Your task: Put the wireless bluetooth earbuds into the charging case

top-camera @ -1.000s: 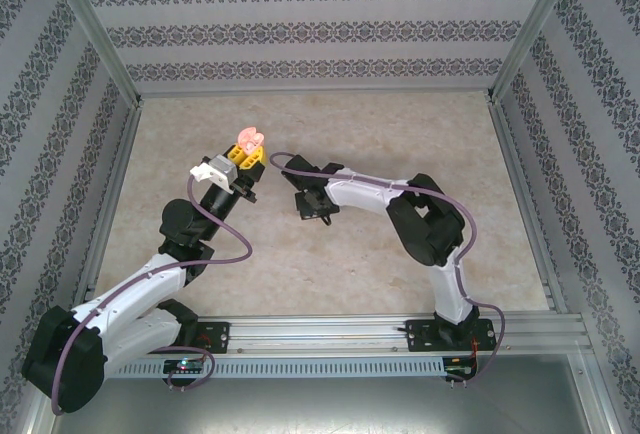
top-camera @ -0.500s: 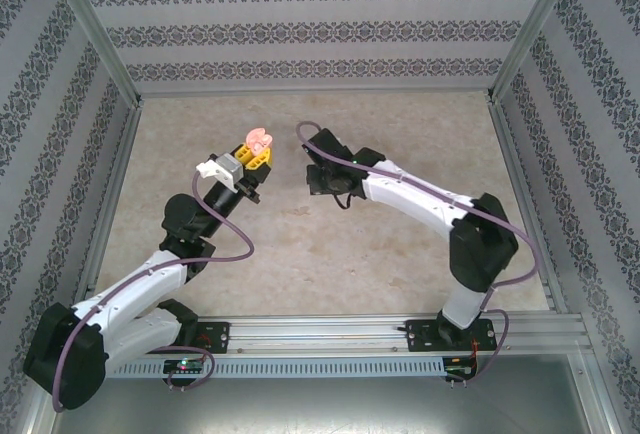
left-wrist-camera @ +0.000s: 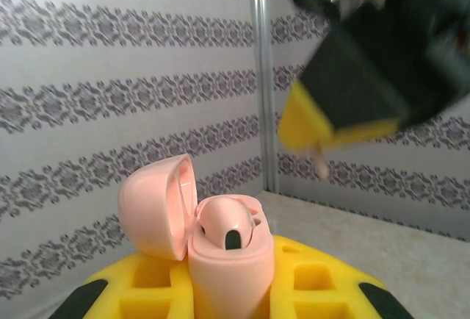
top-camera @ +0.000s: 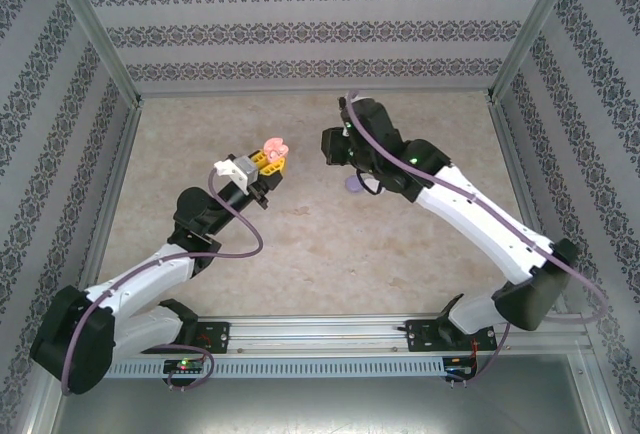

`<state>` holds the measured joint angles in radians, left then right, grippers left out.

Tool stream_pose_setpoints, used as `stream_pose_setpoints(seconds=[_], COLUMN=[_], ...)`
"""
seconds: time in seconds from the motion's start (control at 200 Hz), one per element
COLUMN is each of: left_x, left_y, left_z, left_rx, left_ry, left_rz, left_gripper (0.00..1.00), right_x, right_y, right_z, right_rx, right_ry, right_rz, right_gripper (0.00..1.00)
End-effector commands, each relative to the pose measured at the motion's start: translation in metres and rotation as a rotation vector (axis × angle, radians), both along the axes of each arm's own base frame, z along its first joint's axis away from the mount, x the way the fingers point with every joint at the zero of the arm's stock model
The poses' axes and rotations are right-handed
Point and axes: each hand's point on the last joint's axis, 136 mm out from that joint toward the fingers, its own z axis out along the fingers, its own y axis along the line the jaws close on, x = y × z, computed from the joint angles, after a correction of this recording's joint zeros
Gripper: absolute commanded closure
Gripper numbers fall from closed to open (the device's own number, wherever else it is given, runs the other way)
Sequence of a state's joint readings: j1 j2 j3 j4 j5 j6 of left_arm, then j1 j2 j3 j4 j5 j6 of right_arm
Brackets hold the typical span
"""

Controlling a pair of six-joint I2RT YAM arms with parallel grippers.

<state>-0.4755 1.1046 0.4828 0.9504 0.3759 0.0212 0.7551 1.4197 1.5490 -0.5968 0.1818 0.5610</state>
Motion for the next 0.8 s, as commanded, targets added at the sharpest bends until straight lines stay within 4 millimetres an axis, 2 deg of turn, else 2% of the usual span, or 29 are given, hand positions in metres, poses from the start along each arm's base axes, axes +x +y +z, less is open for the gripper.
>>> stream_pose_setpoints(seconds=[0.0,0.13,0.25,0.445,0.794], left_x=[-0.003,-0.002,-0.004,-0.004,-0.007], left_y=[-0.013,-0.028,-0.042,-0.057,-0.070], left_z=[0.014,0.013,0.018,0.026,0.035], left_rx=[-0.006,0.010,0.026,0.036,0.032], left_ry=[-0.038,-0.036,-0.056,-0.075,-0.090], left_rz=[-0.092,-0.164,-0.215,-0.262,-0.302], left_gripper=[1.00,1.00,1.00,1.00,1.00], right_x=[-0.005,-0.015,-0.025,-0.036,-0.038], right_y=[-0.008,-0.005,0.000,0.002,0.011], right_z=[0.033,0.053,0.062,0.066,0.064], right_rx=[0.014,0.047,0.079,0.138,0.168], right_ry=[-0.087,-0.146,-0.203,-0.267,-0.298], right_rz=[0.002,0.030,0.059,0.075,0.093], right_gripper=[0.81,0.81,0.80,0.80,0.79])
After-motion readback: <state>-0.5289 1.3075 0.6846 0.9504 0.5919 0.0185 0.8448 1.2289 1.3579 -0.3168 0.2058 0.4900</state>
